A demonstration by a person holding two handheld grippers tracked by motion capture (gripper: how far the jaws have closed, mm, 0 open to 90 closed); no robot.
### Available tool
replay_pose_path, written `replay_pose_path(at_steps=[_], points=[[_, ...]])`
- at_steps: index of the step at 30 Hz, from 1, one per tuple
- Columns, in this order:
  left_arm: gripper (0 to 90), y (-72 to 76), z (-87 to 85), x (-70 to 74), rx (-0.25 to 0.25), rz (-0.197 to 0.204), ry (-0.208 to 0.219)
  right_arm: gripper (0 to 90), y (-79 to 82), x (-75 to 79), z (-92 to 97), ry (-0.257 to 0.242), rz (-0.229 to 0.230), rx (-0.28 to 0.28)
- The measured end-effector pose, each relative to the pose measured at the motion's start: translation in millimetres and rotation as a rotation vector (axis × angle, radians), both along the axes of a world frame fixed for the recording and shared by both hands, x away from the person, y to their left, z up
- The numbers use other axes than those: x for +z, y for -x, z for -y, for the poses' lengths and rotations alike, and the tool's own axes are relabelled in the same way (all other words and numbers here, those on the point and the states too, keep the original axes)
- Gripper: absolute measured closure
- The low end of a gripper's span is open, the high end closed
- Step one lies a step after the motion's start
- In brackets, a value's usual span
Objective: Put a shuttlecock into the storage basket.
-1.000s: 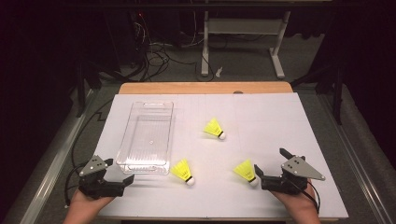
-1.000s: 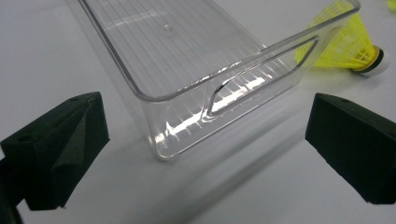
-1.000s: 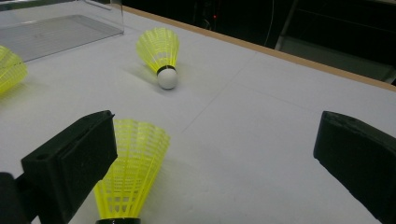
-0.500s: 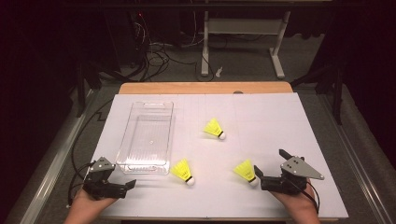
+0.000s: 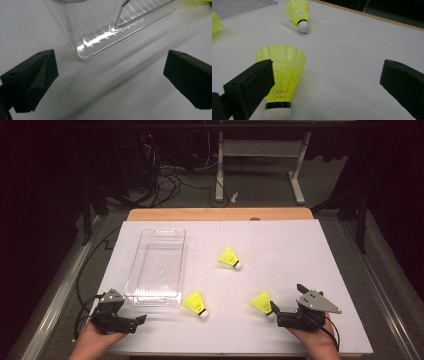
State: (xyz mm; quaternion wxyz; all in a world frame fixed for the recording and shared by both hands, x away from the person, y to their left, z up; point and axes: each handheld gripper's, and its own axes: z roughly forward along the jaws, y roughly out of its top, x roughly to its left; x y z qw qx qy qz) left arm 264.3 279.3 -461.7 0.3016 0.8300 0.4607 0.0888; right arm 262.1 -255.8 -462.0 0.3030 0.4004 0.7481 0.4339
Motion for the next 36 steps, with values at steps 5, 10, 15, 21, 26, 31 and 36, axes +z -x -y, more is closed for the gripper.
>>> replay_pose_path(at_steps=[5, 10, 15, 21, 26, 31, 36], points=[[0.7, -0.2, 3.0, 1.7, 0.0, -0.013, -0.008, 0.1, 2.7, 8.5, 2.6, -0.033, 0.024, -0.008], [0.7, -1.2, 4.7, 3.0, -0.009, -0.038, -0.027, 0.1, 3.1, 11.7, 5.9, -0.076, 0.022, -0.02], [0.7, -2.1, 10.5, 1.1, -0.019, -0.068, -0.047, 0.0, 2.2, 13.6, 3.6, -0.068, 0.02, -0.04], [0.7, -5.2, 15.8, 4.1, 0.003, -0.099, -0.11, 0.0, 2.8, 14.2, 4.9, -0.071, 0.023, -0.038], [0.7, -7.2, 20.2, 6.0, -0.014, -0.148, -0.123, 0.0, 3.9, 14.8, 5.8, -0.077, 0.023, -0.036], [0.7, -7.5, 20.6, 4.5, -0.029, -0.202, -0.153, 0.0, 3.8, 15.0, 5.8, -0.076, 0.023, -0.037], [0.7, -9.8, 18.0, 7.2, -0.036, -0.237, -0.148, 0.0, 4.9, 16.0, 4.3, -0.071, 0.024, -0.028]])
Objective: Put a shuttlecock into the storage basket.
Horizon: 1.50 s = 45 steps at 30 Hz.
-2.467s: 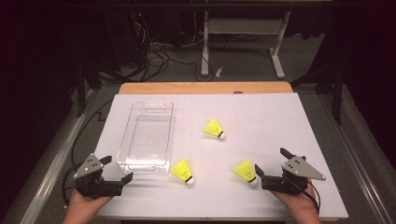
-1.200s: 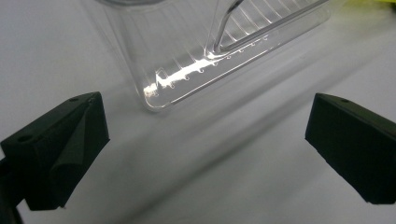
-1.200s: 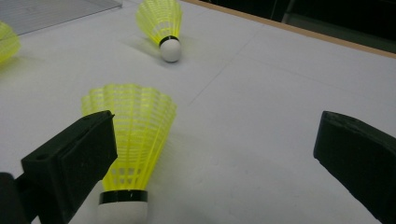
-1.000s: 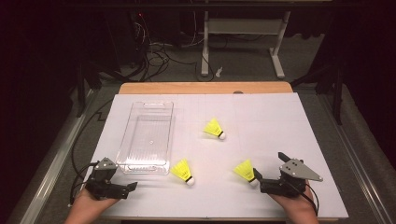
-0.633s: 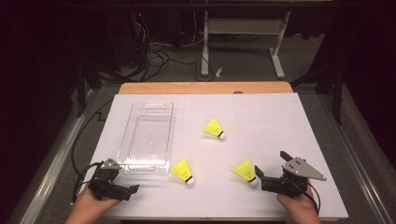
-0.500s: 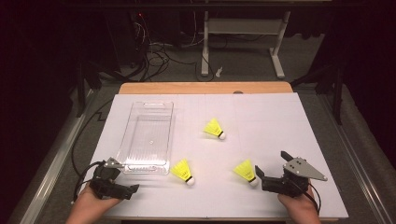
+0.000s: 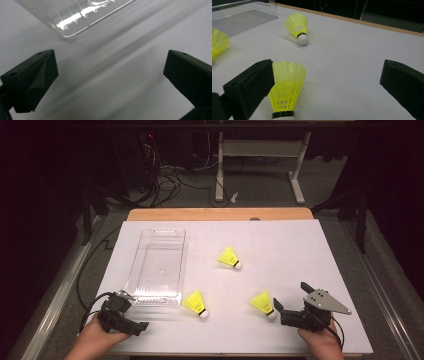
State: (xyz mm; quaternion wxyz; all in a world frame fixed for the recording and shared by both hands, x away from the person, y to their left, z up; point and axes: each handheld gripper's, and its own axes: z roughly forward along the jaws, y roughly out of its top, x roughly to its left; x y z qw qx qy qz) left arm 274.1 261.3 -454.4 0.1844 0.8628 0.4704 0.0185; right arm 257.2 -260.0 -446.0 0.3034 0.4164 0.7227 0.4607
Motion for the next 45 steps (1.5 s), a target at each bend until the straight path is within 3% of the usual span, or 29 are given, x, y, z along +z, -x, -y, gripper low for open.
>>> replay_pose_path(at_steps=[9, 17, 22, 25, 37, 45], points=[[0.7, -6.6, -0.6, 4.4, -0.027, -0.095, -0.049, 0.0, 0.2, -0.2, -0.1, 0.001, -0.005, 0.001], [0.7, -12.3, 1.2, 12.0, -0.03, -0.14, -0.054, 0.0, 0.1, -1.0, -1.6, 0.009, -0.009, 0.014], [0.7, -16.3, 4.5, 14.6, -0.053, -0.17, -0.098, 0.0, 0.4, -0.9, -2.4, 0.009, -0.013, 0.021], [0.7, -17.6, 5.4, 17.5, -0.055, -0.187, -0.092, 0.0, 0.5, -1.0, -3.1, 0.01, -0.014, 0.025], [0.7, -14.6, 8.1, 33.9, -0.087, -0.197, -0.072, 0.0, 0.8, -0.4, -2.9, 0.004, -0.014, 0.026], [0.7, -13.1, 8.4, 47.2, -0.1, -0.185, -0.083, 0.0, 1.3, -0.3, -3.3, 0.005, -0.016, 0.027]])
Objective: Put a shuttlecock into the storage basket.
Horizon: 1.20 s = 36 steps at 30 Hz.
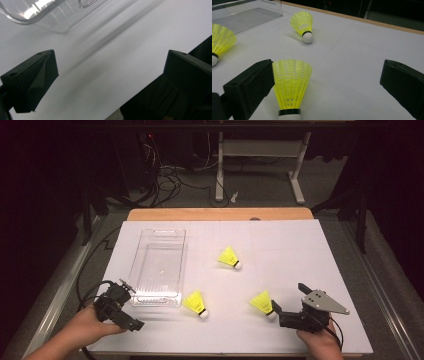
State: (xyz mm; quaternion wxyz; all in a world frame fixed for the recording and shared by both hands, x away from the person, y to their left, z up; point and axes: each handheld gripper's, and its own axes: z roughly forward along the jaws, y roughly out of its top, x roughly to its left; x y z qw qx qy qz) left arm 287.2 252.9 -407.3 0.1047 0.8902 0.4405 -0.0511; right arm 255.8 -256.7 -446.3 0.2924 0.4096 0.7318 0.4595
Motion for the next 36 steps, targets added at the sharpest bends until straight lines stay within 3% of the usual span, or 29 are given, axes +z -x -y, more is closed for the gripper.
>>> replay_pose_path(at_steps=[6, 15, 21, 36], points=[[0.7, 0.7, -0.2, 10.5, -0.011, 0.001, -0.001, 0.1, -1.3, -1.6, -0.7, 0.004, -0.007, 0.002], [0.7, 0.1, 6.7, 38.7, -0.033, 0.024, -0.006, 0.1, -1.2, -1.6, -0.8, 0.002, -0.008, 0.002], [0.7, -2.8, 24.5, 53.8, -0.067, 0.033, 0.006, 0.1, -1.1, -1.4, -0.5, -0.003, -0.011, 0.002], [0.7, -13.7, 67.4, 65.9, -0.16, 0.021, 0.029, 0.1, -0.8, -0.5, 0.3, -0.006, -0.007, 0.004]])
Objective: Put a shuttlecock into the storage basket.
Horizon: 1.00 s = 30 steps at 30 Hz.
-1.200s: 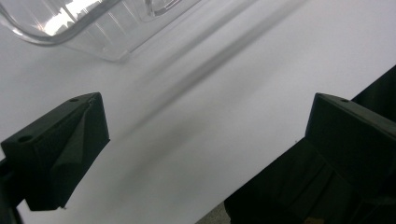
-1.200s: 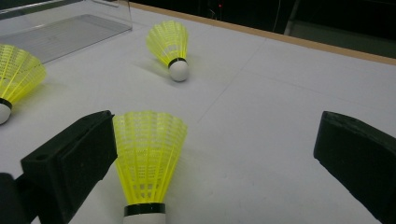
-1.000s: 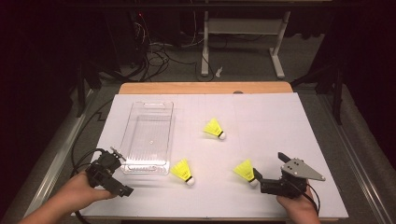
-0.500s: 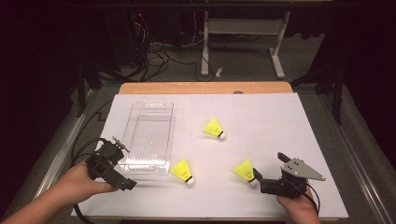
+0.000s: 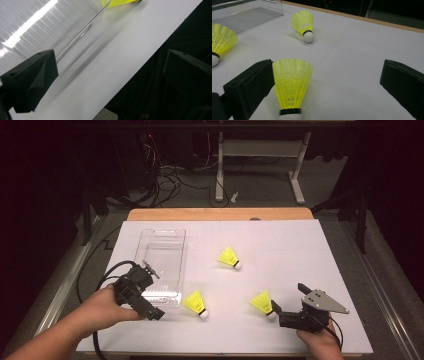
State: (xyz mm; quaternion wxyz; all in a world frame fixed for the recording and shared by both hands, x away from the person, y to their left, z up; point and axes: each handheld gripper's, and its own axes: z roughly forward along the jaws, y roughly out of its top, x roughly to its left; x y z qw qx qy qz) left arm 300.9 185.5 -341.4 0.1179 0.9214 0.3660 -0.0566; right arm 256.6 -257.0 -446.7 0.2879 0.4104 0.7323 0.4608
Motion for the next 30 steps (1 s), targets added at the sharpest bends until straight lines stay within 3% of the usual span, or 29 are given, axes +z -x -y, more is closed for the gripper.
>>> replay_pose_path(at_steps=[30], points=[[0.7, -28.2, 78.3, 1.1, -0.09, -0.012, 0.047, 0.1, 0.7, 0.9, 0.1, -0.004, 0.003, 0.009]])
